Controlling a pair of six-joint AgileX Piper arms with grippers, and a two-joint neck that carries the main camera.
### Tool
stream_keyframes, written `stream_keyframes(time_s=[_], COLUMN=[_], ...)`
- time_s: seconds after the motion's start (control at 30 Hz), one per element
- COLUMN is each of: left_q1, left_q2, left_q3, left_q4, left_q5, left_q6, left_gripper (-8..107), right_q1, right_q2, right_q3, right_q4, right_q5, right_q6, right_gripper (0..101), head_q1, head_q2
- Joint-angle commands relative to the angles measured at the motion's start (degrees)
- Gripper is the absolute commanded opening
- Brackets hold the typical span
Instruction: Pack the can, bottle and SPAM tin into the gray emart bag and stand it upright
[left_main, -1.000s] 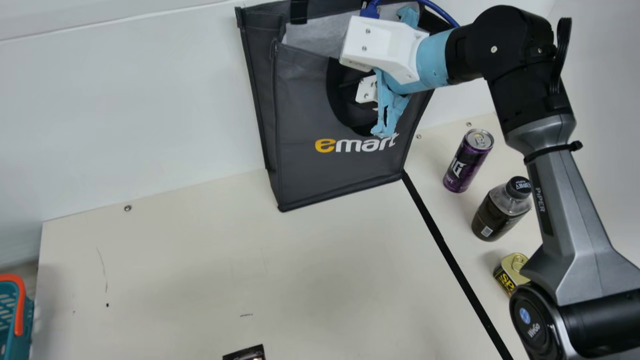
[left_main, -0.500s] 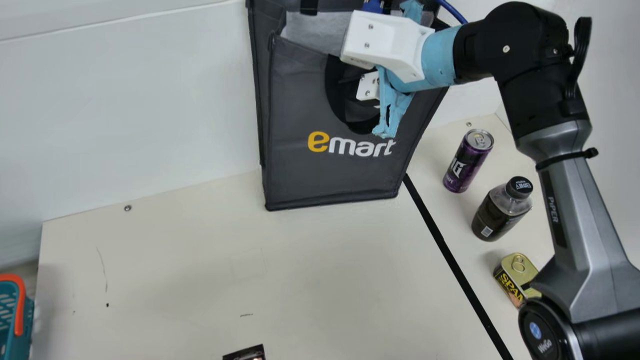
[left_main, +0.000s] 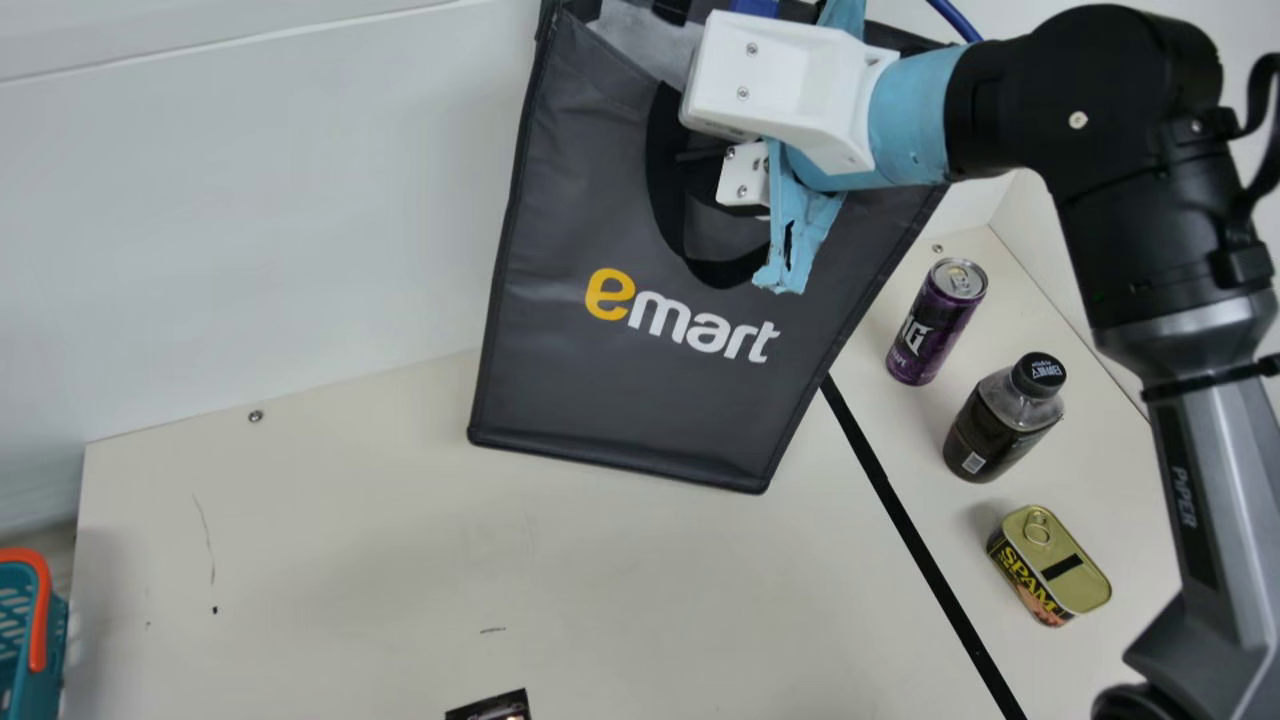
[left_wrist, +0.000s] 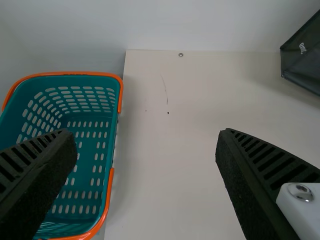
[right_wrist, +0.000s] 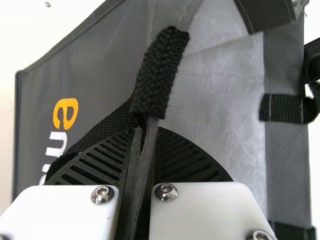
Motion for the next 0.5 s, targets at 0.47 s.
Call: stream_keyframes(time_s=[0.47], left_q1=[0.0], left_q2=[0.0], left_q3=[0.0], left_q4=[0.0], left_q5=[0.0], left_q6=[0.0], left_gripper=[90], right_q1=[5.1], right_q2=[-9.1], right_q3=[4.8], right_q4=[-3.3], right_q5=[-0.1], right_q6=[2.7], right_gripper=[0], head_q1=[-1.3], head_q2=[0.0])
